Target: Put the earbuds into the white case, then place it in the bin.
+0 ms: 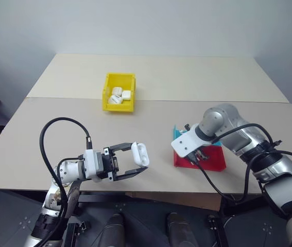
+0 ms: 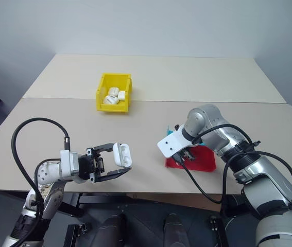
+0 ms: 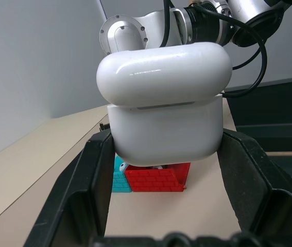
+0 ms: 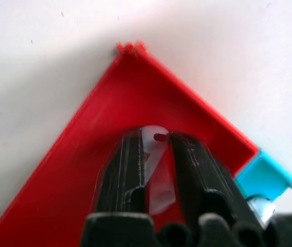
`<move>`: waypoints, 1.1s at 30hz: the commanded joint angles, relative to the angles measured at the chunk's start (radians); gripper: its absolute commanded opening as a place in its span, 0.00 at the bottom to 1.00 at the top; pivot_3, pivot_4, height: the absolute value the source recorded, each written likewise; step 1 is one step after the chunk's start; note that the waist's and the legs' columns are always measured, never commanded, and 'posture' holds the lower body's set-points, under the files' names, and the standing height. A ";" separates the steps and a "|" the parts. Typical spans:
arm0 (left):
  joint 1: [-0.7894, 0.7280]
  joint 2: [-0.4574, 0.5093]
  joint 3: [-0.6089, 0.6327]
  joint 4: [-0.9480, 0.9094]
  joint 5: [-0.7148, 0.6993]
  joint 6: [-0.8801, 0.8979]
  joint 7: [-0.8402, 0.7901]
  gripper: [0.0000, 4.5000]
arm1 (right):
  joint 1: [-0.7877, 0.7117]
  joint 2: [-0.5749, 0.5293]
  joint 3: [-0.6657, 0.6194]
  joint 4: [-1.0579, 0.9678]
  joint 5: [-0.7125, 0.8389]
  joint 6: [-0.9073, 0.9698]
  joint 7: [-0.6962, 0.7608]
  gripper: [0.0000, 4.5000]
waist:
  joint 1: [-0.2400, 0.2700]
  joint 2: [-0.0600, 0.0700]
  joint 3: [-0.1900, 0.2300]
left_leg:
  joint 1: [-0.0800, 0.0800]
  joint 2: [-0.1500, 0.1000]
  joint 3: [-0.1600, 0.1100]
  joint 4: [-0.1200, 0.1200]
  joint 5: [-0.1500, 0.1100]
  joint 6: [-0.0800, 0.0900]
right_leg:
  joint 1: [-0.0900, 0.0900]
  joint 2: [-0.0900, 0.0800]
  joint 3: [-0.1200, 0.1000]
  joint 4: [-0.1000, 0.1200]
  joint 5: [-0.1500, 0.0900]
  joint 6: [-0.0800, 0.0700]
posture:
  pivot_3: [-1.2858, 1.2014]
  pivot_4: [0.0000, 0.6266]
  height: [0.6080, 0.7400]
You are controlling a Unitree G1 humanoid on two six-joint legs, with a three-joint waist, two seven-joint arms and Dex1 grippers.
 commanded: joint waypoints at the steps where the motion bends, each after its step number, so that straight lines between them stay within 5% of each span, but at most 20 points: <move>1: -0.009 0.004 0.002 -0.020 -0.005 -0.002 0.006 0.61 | 0.004 -0.020 -0.031 -0.051 0.015 0.000 0.022 0.14 | 0.000 0.000 0.000 | 0.000 0.000 0.000 0.000 0.000 0.000 | 0.000 0.000 0.000 0.000 0.000 0.000 | 0.52 0.24 1.00; 16: -0.076 0.007 0.004 0.017 -0.021 0.022 -0.021 0.61 | 0.134 -0.226 -0.329 -0.445 0.228 0.252 -0.040 0.14 | 0.003 0.000 0.000 | 0.000 0.000 0.000 -0.001 0.000 0.000 | 0.000 0.000 0.000 -0.003 0.000 0.000 | 0.52 0.24 1.00; 29: -0.076 -0.008 -0.007 0.014 -0.023 0.016 -0.036 0.61 | 0.516 -0.420 -0.554 -0.885 0.390 0.883 -0.154 0.14 | 0.019 0.000 0.000 | -0.002 0.000 0.001 0.000 -0.001 -0.001 | -0.001 -0.001 0.000 -0.004 0.000 0.000 | 0.52 0.24 1.00; 33: -0.081 -0.022 -0.020 0.023 -0.016 0.017 -0.039 0.61 | 0.564 -0.458 -0.524 -0.930 0.403 1.016 -0.229 0.35 | 0.022 0.000 0.000 | -0.002 0.000 0.001 0.003 -0.001 -0.002 | -0.003 -0.002 0.000 -0.006 0.000 0.000 | 0.52 0.24 1.00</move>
